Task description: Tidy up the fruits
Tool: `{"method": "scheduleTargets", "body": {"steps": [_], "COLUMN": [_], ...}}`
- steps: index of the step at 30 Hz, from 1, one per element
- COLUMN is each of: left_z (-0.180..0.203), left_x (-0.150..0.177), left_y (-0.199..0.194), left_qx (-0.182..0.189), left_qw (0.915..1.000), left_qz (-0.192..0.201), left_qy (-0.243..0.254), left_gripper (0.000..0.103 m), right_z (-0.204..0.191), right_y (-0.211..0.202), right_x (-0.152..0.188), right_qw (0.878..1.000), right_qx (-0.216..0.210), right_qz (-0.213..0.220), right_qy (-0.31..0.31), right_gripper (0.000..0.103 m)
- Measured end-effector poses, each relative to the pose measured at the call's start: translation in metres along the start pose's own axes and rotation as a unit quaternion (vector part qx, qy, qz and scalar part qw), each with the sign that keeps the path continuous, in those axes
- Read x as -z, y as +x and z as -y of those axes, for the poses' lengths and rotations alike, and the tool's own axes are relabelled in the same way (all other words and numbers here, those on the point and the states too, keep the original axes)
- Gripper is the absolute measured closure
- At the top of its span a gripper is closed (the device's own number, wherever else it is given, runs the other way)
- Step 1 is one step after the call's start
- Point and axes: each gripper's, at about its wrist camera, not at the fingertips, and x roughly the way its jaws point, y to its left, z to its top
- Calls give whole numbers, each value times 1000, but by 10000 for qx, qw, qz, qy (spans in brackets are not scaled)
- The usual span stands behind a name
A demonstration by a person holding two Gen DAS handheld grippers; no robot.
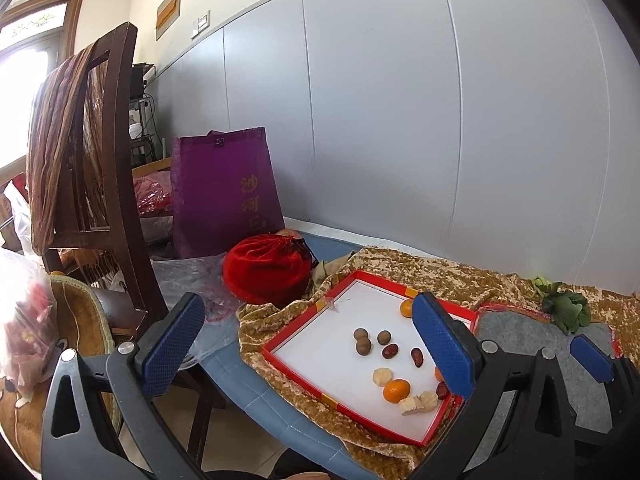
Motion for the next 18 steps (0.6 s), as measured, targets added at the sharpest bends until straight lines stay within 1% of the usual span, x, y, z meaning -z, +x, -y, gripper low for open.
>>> {"method": "scheduleTargets", "body": {"steps": [6, 11, 16, 17, 18], "left_z": [-2, -3, -5, -5, -6], "left_x": [0, -1, 1, 1, 1], "left_y": [0, -1, -4, -5, -6], "left_qx": [-10, -18, -12, 2, 16], "left_qw": [10000, 10000, 10000, 10000, 10000], "left_qz": [-26, -39, 1, 10, 18], "left_qy": [12, 4, -19, -34, -51], "left_gripper": [0, 0, 0, 0, 0], "right_z": [-1, -3, -4, -6, -8], "right_y": [1, 0, -1, -1, -2], "right_x": [2, 3, 4, 4, 4], "right_qw": [10000, 9998, 9996, 9995, 9992], "right_qx": [90, 167, 194, 201, 228], "right_qz": [16, 90, 141, 161, 190], "right_qy": [-17, -65, -139, -179, -250], "right_gripper": [20, 17, 12, 11, 8]}}
